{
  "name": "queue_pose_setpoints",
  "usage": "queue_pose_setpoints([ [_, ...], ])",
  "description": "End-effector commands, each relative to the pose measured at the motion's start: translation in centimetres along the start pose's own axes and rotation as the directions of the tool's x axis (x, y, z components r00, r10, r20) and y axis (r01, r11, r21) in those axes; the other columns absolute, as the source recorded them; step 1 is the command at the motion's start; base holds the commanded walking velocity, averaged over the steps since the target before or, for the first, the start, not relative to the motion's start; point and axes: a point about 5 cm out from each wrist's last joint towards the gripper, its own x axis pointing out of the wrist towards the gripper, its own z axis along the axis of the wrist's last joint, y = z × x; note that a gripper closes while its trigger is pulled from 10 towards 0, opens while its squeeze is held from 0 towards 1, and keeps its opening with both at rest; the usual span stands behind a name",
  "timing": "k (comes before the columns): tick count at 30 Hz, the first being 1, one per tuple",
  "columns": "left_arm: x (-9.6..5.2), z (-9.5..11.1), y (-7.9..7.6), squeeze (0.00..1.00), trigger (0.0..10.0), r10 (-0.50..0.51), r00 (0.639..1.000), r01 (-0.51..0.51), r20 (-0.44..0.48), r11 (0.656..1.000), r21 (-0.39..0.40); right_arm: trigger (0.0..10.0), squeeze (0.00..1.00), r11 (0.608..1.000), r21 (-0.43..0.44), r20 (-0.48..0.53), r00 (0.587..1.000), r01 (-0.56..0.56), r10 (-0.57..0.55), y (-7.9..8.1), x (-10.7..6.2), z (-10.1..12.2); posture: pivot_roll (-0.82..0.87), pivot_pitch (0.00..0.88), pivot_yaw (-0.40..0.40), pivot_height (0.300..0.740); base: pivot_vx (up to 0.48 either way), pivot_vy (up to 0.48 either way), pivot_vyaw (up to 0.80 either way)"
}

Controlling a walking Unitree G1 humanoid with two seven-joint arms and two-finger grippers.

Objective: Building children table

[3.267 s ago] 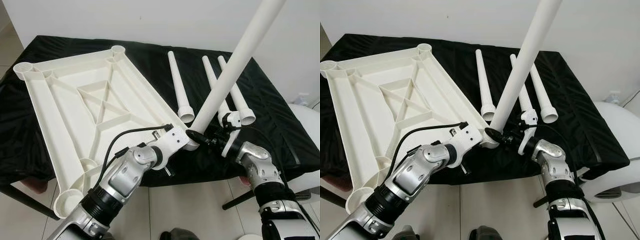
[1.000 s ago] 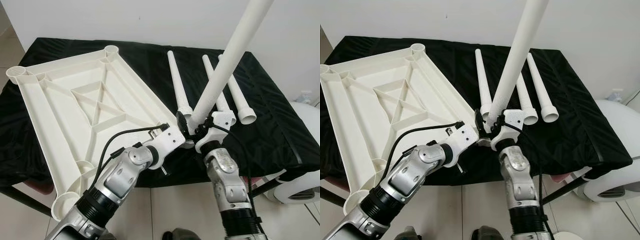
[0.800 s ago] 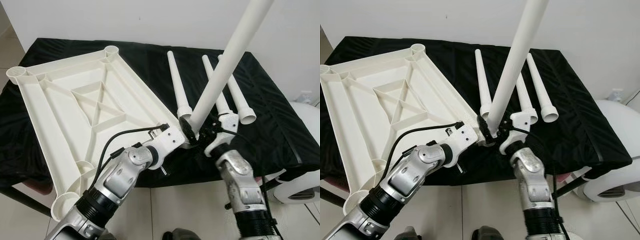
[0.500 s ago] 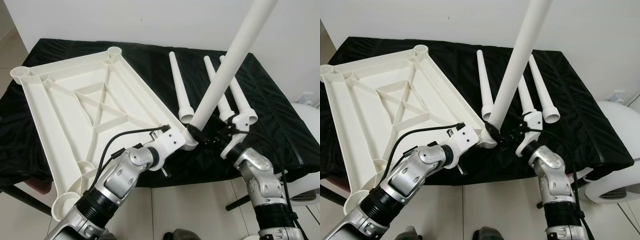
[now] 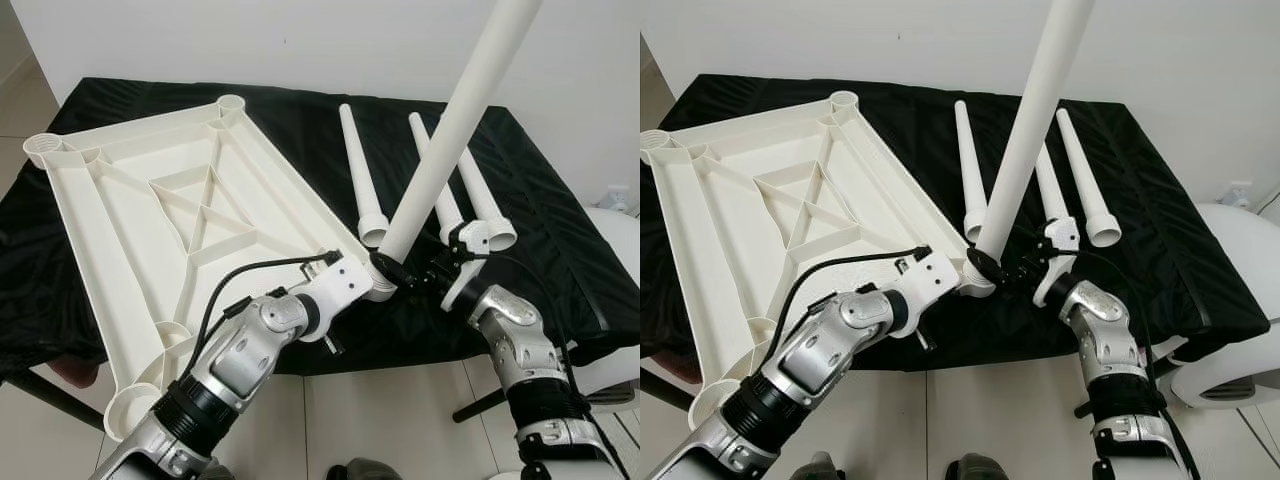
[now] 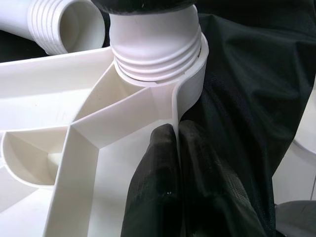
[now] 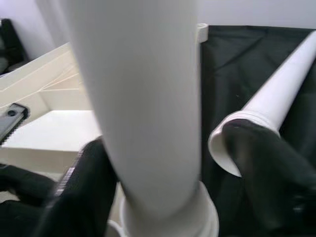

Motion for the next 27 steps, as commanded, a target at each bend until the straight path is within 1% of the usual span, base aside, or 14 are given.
queue_pose_setpoints([
  [1,0.2,-1.3,-0.8,0.0,10.0,-0.05,0.997,0.048,-0.058,0.998,-0.03,0.0,0.0,0.998,-0.009,-0.028,0.998,0.056,-0.056,-1.3,-0.8,-0.2,-0.01,0.004,-0.054,0.74,0.0,0.0,0.0],
  [6,0.2,-1.2,-0.8,0.0,10.0,-0.049,0.997,0.047,-0.056,0.998,-0.034,0.0,0.0,0.999,-0.013,-0.031,0.999,0.033,-0.033,-1.4,-0.7,-0.3,-0.01,0.012,-0.057,0.74,0.0,0.0,0.0],
  [12,0.3,-1.2,-0.8,0.0,10.0,-0.049,0.997,0.047,-0.055,0.998,-0.037,0.0,0.0,0.999,-0.017,-0.033,0.999,0.03,-0.031,-1.3,-0.8,-0.3,-0.01,0.017,-0.059,0.74,0.0,0.0,0.0],
  [13,0.3,-1.2,-0.8,0.0,10.0,-0.048,0.997,0.046,-0.055,0.998,-0.039,9.5,0.0,0.999,-0.015,-0.033,0.999,0.04,-0.041,-1.3,-0.8,-0.4,-0.01,0.02,-0.06,0.74,0.0,0.0,0.0],
  [14,0.3,-1.2,-0.8,0.0,10.0,-0.047,0.997,0.045,-0.056,0.998,-0.04,9.5,0.0,0.998,-0.022,-0.025,0.998,0.056,-0.057,-1.2,-0.8,-0.3,-0.01,0.022,-0.064,0.74,0.0,0.0,0.0],
  [15,0.2,-1.2,-0.8,0.0,10.0,-0.046,0.997,0.043,-0.056,0.998,-0.041,10.0,0.0,0.996,-0.015,-0.009,0.997,0.082,-0.082,-1.0,-0.7,-0.3,-0.01,0.022,-0.064,0.74,0.0,0.0,0.0],
  [17,0.2,-1.3,-0.8,0.0,10.0,-0.045,0.997,0.042,-0.057,0.998,-0.042,10.0,0.0,0.995,-0.009,0.002,0.995,0.1,-0.1,-0.9,-0.6,-0.2,-0.01,0.022,-0.064,0.74,0.0,0.0,0.0],
  [19,0.2,-1.3,-0.8,0.0,10.0,-0.043,0.997,0.041,-0.057,0.998,-0.044,10.0,0.0,0.987,0.013,0.041,0.986,0.162,-0.163,-0.2,0.0,0.1,-0.01,0.028,-0.069,0.74,0.0,0.0,0.0],
  [20,0.2,-1.3,-0.8,0.0,10.0,-0.043,0.997,0.041,-0.057,0.998,-0.044,10.0,0.0,0.987,0.013,0.041,0.986,0.162,-0.163,-0.2,0.0,0.1,-0.01,0.028,-0.069,0.74,0.0,0.0,0.0],
  [22,0.2,-1.3,-0.8,0.0,10.0,-0.042,0.998,0.039,-0.057,0.998,-0.049,10.0,0.0,0.969,0.021,0.072,0.966,0.247,-0.248,0.6,0.8,0.2,-0.01,0.03,-0.071,0.74,0.0,0.0,0.0],
  [23,0.2,-1.3,-0.8,0.0,10.0,-0.042,0.998,0.039,-0.057,0.998,-0.049,10.0,0.0,0.969,0.021,0.072,0.966,0.247,-0.248,0.6,0.8,0.2,-0.01,0.03,-0.071,0.74,0.0,0.0,0.0],
  [25,0.1,-1.3,-0.9,0.0,10.0,-0.042,0.998,0.039,-0.057,0.998,-0.051,10.0,0.0,0.948,0.04,0.095,0.943,0.316,-0.318,1.2,1.4,0.3,0.0,0.031,-0.072,0.74,0.0,0.0,0.0],
  [26,0.1,-1.3,-0.9,0.0,10.0,-0.042,0.998,0.039,-0.057,0.998,-0.051,10.0,0.0,0.948,0.04,0.095,0.943,0.316,-0.318,1.2,1.4,0.3,0.0,0.031,-0.072,0.74,0.0,0.0,0.0],
  [27,0.1,-1.3,-0.9,0.0,10.0,-0.042,0.998,0.039,-0.057,0.998,-0.053,10.0,0.0,0.94,0.052,0.095,0.935,0.338,-0.341,1.5,1.7,0.3,0.0,0.033,-0.073,0.74,0.0,0.0,0.0],
])
